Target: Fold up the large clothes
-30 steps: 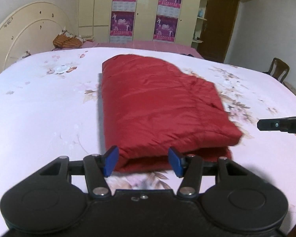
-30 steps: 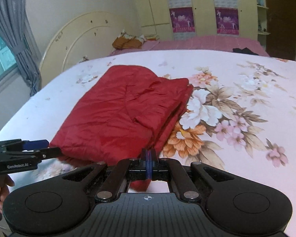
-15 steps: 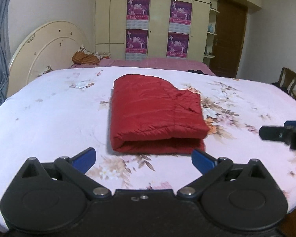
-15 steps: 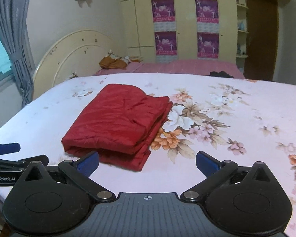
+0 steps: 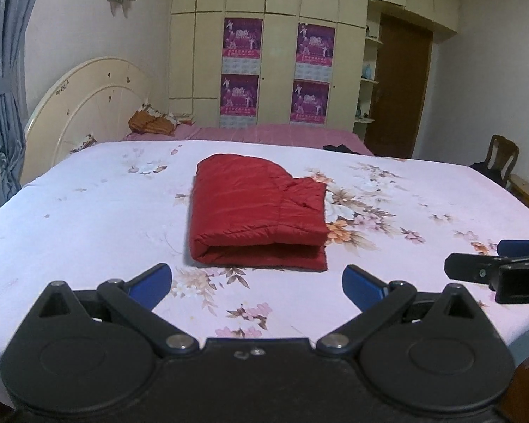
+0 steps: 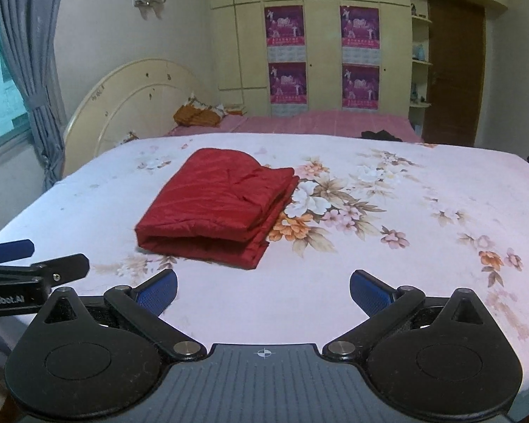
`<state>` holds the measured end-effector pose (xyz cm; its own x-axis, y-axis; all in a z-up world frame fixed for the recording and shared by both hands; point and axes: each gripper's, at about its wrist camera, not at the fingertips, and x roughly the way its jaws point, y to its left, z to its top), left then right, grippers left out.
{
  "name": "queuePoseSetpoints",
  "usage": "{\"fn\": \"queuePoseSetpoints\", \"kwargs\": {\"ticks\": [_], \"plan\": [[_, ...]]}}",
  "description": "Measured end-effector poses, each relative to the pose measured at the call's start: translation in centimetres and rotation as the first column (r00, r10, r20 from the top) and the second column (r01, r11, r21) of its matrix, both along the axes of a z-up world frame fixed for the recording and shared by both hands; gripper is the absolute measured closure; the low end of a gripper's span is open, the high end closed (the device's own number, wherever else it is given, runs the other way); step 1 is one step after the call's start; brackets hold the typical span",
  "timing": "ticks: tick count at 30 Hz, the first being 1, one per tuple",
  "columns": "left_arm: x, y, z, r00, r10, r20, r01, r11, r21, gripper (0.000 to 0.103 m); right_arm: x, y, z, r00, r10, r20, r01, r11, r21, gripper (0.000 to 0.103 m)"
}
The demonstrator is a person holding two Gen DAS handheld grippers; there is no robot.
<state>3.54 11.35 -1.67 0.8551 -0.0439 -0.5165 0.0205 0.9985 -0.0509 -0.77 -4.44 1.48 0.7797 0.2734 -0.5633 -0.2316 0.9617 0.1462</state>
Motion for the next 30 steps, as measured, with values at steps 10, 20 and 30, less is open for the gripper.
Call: {"fn": "queuePoseSetpoints", "kwargs": {"ticks": [10, 20, 30], "plan": [[-2.4, -0.2, 1.0, 0.999, -0.010, 0.035, 0.011, 1.000, -0.028, 0.000, -2.7, 0.1, 1.1, 0.999, -0.032, 0.013, 0.032, 0.999, -0.016, 0.000], [-2.7, -0.4, 1.2, 0.998, -0.036, 0.045, 0.037, 0.999, -0.026, 0.000, -3.2, -0.2, 1.6, 0.999, -0.051, 0.018, 0.051, 0.999, -0.017, 0.000], [-2.6, -0.4, 1.2, 0.998, -0.043, 0.050, 0.045, 0.999, -0.023, 0.000, -3.5, -0.5, 1.8, 0.998, -0.061, 0.015, 0.061, 0.998, -0.018, 0.000]]}}
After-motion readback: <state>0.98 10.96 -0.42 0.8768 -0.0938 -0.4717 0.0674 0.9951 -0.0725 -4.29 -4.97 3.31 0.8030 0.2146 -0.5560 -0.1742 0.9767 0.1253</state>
